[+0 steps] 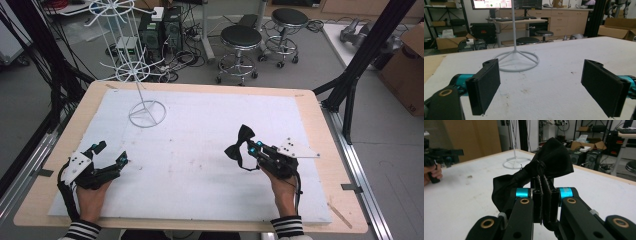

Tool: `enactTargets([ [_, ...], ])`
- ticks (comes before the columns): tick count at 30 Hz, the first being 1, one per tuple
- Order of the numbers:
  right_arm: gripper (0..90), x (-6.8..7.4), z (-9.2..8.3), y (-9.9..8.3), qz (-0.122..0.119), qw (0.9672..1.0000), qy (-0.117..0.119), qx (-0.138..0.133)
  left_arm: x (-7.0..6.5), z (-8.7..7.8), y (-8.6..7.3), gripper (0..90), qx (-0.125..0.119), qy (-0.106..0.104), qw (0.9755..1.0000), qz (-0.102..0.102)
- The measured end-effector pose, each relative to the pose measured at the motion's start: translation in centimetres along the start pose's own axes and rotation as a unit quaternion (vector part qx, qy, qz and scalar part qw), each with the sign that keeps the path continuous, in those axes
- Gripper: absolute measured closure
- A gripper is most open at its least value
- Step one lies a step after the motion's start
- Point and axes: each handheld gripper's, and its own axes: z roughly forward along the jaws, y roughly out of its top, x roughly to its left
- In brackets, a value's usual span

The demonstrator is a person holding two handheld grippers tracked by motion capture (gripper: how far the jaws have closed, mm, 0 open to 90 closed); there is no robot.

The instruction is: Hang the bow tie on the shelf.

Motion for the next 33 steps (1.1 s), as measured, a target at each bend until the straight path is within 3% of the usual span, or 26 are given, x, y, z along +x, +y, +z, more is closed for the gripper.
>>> enactTargets([
  [15,86.6,0.8,4.3,3.7,-0.001,0.9992,0.033,-0.021,0.0,0.0,0.0,15.9,-0.001,0.000,1.0000,-0.003],
  [33,86.7,3.1,11.5,8.1,-0.034,0.9970,0.066,-0.024,0.1,0.0,0.0,15.9,0.000,0.001,1.0000,-0.004],
])
